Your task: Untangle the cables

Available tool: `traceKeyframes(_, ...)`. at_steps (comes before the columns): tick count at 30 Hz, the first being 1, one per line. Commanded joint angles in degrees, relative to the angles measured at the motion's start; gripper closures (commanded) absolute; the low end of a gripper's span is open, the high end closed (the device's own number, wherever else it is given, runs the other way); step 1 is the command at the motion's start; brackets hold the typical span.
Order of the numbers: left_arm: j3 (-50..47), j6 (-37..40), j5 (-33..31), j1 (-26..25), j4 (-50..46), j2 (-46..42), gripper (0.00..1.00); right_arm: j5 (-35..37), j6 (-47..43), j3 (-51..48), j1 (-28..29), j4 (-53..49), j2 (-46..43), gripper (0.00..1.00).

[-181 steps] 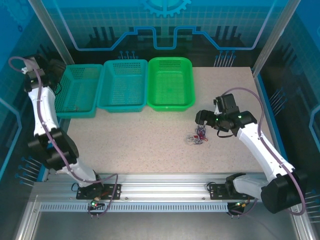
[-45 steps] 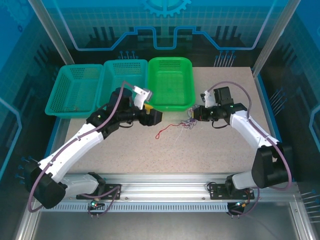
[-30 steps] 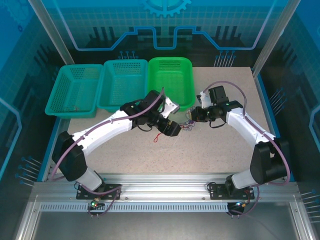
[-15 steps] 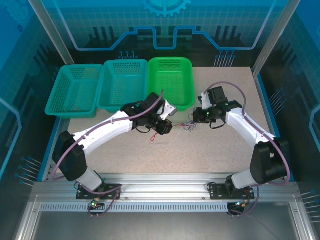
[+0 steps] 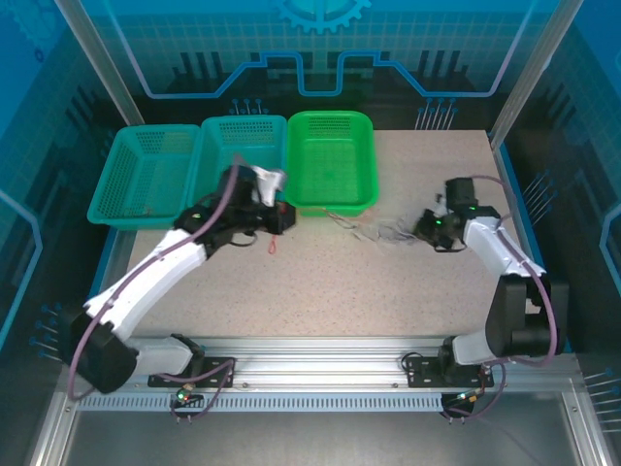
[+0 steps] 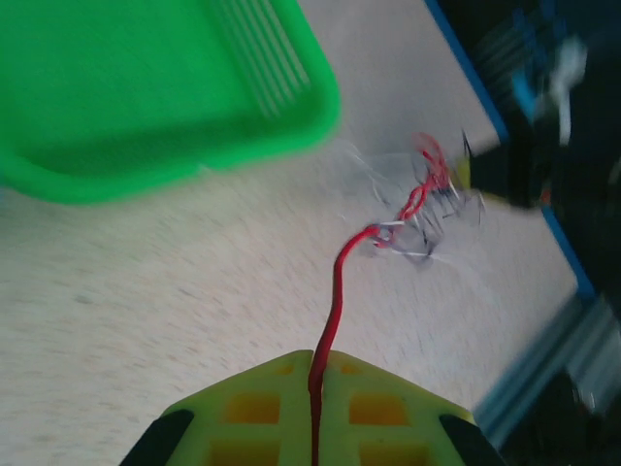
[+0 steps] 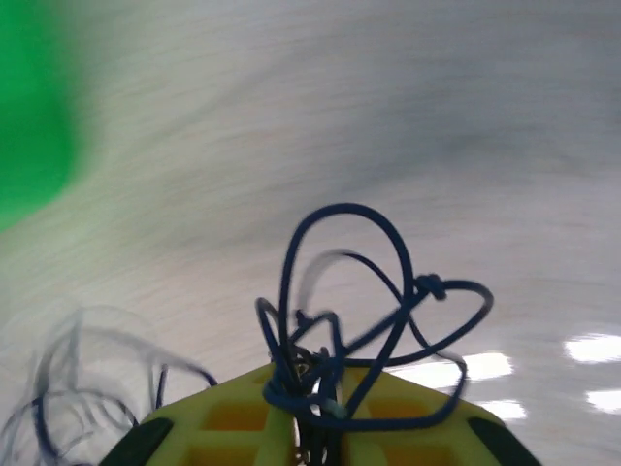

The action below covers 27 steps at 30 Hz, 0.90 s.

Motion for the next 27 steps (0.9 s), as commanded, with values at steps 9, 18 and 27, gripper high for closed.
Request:
traceKeyframes(9,-0.89,-3.39,3.06,2.42,1.33,-3.97,1.0,-0.82,-2.98,-0.75,-1.42,-1.95,0.32,0.68)
traceKeyframes(18,-0.6,-1.59,8.08,1.27,1.92,-2.0,1.0,-9.07,-13.43,2.47,10.53,8.13,-13.25,0.11)
traceKeyframes(27,1.46,-0.78,10.05,-0.37,2.97,0.86,1.0,-22.23,-21.46,7.18,26.78,21.29,-7.2,0.09)
